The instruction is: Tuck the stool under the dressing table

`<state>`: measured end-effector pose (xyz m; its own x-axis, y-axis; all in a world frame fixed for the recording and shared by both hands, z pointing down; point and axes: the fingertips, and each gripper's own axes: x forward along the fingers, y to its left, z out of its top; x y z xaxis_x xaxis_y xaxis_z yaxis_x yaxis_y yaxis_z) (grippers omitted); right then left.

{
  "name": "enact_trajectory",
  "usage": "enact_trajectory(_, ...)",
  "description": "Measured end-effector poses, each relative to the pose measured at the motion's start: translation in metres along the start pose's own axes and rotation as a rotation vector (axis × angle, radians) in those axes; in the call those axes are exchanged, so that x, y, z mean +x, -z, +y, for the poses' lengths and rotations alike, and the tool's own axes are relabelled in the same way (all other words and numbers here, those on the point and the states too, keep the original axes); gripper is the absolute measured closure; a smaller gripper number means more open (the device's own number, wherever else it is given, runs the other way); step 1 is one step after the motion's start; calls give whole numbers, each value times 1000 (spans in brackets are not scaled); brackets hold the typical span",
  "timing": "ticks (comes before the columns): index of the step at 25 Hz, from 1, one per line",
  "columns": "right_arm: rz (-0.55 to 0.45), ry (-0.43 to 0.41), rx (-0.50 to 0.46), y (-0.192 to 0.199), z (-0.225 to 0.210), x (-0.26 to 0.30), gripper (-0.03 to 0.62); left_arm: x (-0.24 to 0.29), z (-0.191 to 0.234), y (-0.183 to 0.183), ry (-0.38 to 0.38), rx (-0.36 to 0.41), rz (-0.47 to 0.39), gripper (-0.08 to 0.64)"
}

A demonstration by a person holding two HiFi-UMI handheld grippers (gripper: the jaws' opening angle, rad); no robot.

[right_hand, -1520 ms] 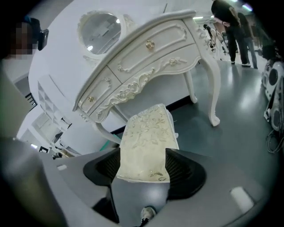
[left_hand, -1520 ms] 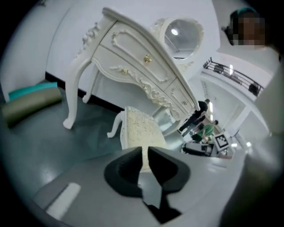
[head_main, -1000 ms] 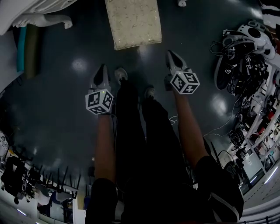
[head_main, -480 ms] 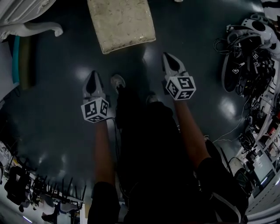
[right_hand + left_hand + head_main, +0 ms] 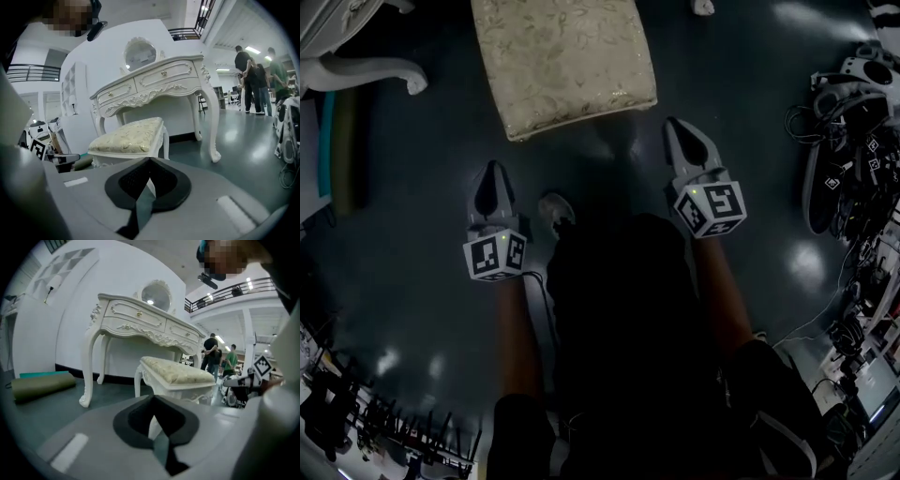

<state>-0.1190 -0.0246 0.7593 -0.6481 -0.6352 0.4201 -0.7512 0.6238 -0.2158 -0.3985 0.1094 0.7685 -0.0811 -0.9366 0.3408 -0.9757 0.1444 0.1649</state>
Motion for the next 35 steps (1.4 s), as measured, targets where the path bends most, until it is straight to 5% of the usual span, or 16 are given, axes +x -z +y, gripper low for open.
enact_trajectory(3,-59,-22,13,12,-10,11,593,8,4,21,6,64,-29,552)
enact_trajectory(5,-77,-53,9,22,-13,19,499,14,1,38,27,71,-35,552)
enact_trajectory(9,-74,-119,-23,37,-10,31,430,15,-5,54,59,53,-66,547)
enact_trajectory(13,-51,-163,-83,37,-9,40,379,17,-12,50,68,65,-80,423)
enact_trajectory(22,-6,-166,-101,51,-10,39,350,24,-25,41,36,146,7,371)
enact_trajectory(26,-15,-168,-109,55,-11,48,351,46,-16,49,39,123,23,367)
enact_trajectory(35,-3,-208,-106,58,-10,60,429,59,-24,63,20,127,-2,403)
